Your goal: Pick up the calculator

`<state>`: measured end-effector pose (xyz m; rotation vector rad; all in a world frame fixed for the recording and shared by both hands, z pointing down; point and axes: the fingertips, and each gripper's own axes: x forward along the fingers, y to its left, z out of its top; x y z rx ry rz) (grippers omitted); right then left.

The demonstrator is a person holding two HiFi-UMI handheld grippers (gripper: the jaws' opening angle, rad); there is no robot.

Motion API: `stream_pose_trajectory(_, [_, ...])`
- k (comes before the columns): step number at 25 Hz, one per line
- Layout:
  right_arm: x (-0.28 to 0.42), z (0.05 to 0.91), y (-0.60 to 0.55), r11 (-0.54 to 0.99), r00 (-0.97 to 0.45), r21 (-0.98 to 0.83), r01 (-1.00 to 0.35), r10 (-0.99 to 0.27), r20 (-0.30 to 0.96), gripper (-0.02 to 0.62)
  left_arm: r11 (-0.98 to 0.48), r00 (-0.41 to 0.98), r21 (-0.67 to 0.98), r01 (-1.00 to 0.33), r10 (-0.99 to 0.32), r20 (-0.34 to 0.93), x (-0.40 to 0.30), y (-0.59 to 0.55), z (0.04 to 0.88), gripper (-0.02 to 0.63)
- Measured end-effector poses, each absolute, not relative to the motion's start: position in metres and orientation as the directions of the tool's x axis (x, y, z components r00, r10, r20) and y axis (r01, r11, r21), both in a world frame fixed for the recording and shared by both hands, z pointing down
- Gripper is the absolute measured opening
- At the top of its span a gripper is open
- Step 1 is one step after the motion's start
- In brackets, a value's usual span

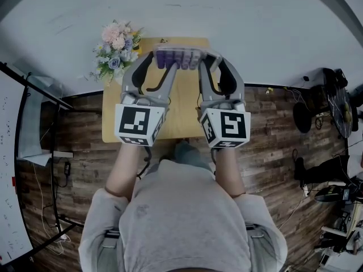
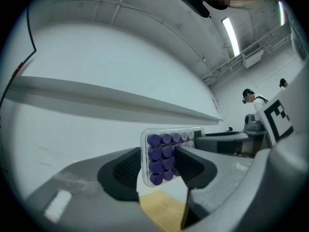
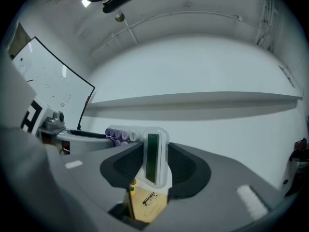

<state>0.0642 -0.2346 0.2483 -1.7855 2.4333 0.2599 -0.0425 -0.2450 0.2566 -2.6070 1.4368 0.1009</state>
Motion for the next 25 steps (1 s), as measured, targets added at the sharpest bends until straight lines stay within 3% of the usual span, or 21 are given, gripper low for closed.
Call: stream_pose_trajectory(25, [0.061, 0.2417, -0.2385, 0.283, -0.294, 0.083, -0.956, -0.934, -0.204, 0.152, -0.52, 0.532, -0.109, -0.847, -0.832, -0.159, -0.0458, -0.2506, 0.2507, 0.222])
